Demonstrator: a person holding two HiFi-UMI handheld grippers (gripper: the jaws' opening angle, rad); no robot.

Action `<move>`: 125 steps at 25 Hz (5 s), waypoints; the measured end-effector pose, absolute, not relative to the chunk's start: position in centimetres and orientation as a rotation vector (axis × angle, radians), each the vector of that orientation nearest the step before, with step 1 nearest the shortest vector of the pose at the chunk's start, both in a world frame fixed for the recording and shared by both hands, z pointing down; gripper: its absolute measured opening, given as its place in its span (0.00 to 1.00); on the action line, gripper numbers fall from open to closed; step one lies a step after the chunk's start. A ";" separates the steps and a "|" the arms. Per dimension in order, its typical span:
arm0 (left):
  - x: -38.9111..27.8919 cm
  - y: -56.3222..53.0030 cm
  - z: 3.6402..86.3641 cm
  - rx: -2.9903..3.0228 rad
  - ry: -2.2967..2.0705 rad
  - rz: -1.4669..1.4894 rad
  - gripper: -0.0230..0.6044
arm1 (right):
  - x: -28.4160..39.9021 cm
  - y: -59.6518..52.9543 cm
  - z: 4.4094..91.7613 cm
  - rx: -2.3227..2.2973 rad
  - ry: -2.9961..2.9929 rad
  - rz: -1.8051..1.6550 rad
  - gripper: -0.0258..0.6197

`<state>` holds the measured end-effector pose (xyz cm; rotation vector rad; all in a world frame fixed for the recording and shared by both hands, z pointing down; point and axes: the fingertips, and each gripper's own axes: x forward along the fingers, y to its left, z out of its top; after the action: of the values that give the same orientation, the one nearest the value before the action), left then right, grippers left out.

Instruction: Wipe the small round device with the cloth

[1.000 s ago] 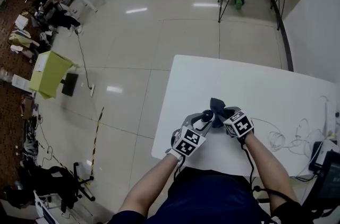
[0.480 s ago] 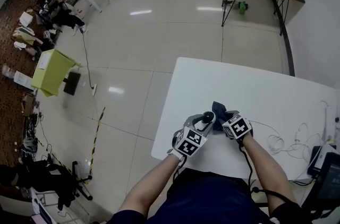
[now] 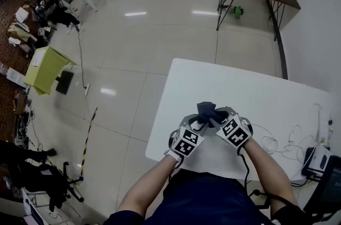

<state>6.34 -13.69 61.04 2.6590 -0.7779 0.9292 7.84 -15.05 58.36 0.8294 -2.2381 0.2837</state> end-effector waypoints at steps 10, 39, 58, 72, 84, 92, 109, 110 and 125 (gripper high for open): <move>6.7 -13.4 60.5 2.639 -0.789 0.906 0.28 | 6.5 -16.4 57.6 0.697 -2.297 0.374 0.18; 6.5 -12.8 60.9 2.606 -0.787 0.866 0.28 | 9.7 -18.7 68.9 0.760 -2.045 0.401 0.18; 5.3 -13.2 61.0 2.660 -0.630 0.967 0.26 | 11.8 -12.5 69.5 1.142 -1.924 0.893 0.18; 5.8 -13.3 61.4 2.684 -0.557 0.980 0.25 | 3.1 -7.0 70.7 1.241 -1.921 1.841 0.18; 3.7 -12.6 58.1 2.672 -0.599 0.814 0.26 | 2.0 -7.1 66.6 1.223 -2.041 1.758 0.18; 0.2 -12.5 54.9 2.577 -0.737 0.637 0.25 | 2.5 -9.1 60.0 1.259 -2.223 1.633 0.18; -2.4 -10.9 56.0 2.450 -0.800 0.603 0.25 | 0.7 -9.8 63.1 1.180 -2.160 1.581 0.18; -2.4 -10.8 56.2 2.445 -0.799 0.605 0.25 | 0.5 -9.4 64.0 1.162 -2.140 1.577 0.18; -2.3 -9.5 58.0 2.403 -0.794 0.628 0.25 | 0.0 -7.6 69.6 1.023 -1.998 1.785 0.18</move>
<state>-2.28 -9.48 58.01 2.4026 -0.7944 0.6284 0.03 -7.63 69.63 1.0228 -1.9975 1.7847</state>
